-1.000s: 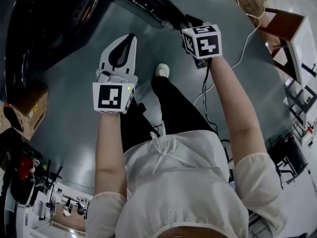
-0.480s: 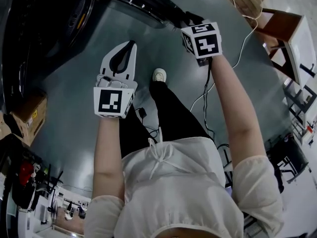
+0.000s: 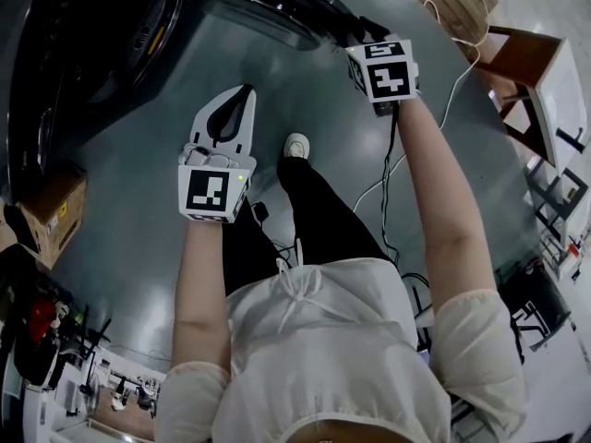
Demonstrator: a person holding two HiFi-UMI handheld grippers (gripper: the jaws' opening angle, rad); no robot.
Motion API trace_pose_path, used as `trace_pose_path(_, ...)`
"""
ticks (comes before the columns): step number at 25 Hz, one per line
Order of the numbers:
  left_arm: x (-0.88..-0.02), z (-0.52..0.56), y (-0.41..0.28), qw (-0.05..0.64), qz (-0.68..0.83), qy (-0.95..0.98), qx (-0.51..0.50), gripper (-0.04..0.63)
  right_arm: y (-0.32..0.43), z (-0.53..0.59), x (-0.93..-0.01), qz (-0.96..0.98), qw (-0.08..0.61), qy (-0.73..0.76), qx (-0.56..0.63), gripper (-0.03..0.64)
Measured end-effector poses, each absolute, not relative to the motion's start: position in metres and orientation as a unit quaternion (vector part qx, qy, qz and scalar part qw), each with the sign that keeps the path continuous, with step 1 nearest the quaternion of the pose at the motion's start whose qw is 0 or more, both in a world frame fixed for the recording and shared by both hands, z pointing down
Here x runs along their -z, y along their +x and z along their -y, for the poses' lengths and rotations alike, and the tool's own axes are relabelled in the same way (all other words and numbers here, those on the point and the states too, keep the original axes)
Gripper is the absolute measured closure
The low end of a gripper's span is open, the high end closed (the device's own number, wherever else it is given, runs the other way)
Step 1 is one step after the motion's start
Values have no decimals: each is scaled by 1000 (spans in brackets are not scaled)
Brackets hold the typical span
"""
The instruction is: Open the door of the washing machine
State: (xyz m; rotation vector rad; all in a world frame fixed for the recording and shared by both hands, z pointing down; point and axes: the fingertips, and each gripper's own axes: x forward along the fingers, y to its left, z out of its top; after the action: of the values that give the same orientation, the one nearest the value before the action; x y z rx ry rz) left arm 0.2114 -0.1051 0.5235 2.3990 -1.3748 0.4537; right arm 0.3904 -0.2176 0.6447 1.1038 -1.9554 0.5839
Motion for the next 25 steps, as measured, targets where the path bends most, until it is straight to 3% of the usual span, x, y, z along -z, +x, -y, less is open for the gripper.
trace_pose_path(4, -513, 102, 210, 170, 490, 841, -154, 574, 393, 213, -630, 774, 417, 419, -226, 519)
trace_pose_path(7, -501, 98, 204, 168, 492, 841, -150, 574, 386, 207, -608, 786, 431, 395, -202, 609)
trace_pose_path(17, -434, 77, 147, 170, 524, 824, -130, 574, 291, 172, -529, 823, 401, 356, -186, 609)
trace_pose_path(25, -382, 42, 34, 151, 580, 795, -88, 574, 180, 148, -478, 844, 332, 362, -215, 609)
